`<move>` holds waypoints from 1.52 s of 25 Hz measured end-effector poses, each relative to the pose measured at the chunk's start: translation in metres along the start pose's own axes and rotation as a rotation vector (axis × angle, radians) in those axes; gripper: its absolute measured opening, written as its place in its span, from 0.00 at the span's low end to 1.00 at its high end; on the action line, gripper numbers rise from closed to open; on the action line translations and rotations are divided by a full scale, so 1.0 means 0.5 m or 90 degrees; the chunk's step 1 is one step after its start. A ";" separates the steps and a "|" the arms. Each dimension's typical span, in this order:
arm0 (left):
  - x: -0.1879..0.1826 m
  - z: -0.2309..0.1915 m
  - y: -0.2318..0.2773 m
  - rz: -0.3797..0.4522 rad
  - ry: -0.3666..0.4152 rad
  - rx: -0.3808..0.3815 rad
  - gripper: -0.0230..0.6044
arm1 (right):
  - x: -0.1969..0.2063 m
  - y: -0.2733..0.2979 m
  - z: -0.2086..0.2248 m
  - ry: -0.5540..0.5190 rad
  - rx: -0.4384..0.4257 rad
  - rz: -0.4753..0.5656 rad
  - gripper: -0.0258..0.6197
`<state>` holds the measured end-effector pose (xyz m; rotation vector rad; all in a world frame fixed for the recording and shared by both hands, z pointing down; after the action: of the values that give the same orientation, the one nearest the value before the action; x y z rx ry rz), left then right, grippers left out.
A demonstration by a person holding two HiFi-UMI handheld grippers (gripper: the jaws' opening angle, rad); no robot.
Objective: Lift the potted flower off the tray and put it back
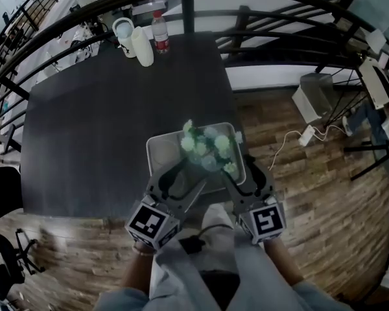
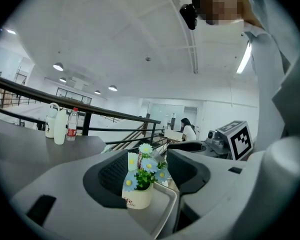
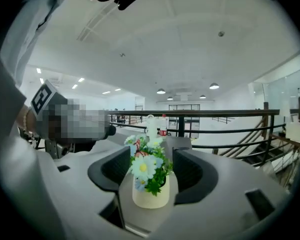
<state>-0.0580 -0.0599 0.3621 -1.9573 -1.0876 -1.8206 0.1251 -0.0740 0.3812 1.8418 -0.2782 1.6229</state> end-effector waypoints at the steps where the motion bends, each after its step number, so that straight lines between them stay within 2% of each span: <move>1: -0.007 0.004 -0.005 0.003 0.009 0.003 0.42 | -0.009 -0.004 -0.002 -0.002 0.005 0.009 0.45; 4: -0.031 0.012 -0.017 0.033 0.026 0.009 0.41 | -0.038 -0.013 -0.014 -0.026 0.018 0.032 0.41; 7: -0.056 0.015 -0.036 0.063 0.039 -0.004 0.29 | -0.064 -0.021 -0.025 -0.041 0.030 0.052 0.35; 11: -0.092 0.014 -0.060 0.103 0.043 -0.014 0.21 | -0.092 -0.034 -0.033 -0.038 0.048 0.080 0.28; 14: -0.113 0.012 -0.071 0.125 0.058 -0.021 0.19 | -0.110 -0.046 -0.035 -0.031 0.066 0.101 0.20; 16: -0.124 0.012 -0.077 0.138 0.072 -0.028 0.05 | -0.120 -0.053 -0.033 -0.027 0.084 0.109 0.08; 18: -0.132 0.014 -0.083 0.145 0.084 -0.028 0.02 | -0.128 -0.058 -0.031 -0.021 0.093 0.115 0.04; 22: -0.138 0.019 -0.094 0.144 0.094 -0.024 0.02 | -0.143 -0.068 -0.030 -0.017 0.103 0.134 0.04; 28: -0.132 0.012 -0.111 0.148 0.080 -0.049 0.02 | -0.164 -0.083 -0.037 -0.038 0.117 0.170 0.03; 38: -0.146 0.027 -0.114 0.162 0.091 -0.037 0.02 | -0.169 -0.088 -0.039 -0.057 0.117 0.145 0.03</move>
<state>-0.0810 -0.0373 0.2742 -1.8655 -0.7140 -1.8352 0.1164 -0.0505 0.2873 2.0887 -0.4025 1.7707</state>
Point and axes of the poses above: the fingertips, and each gripper's own axes: y forward along the fingers, z to its right, x out of its underside, the point moved 8 cm from there along -y, backward along the fingers, and after that the axes turned 4 degrees about -z, right-handed, at the moved point
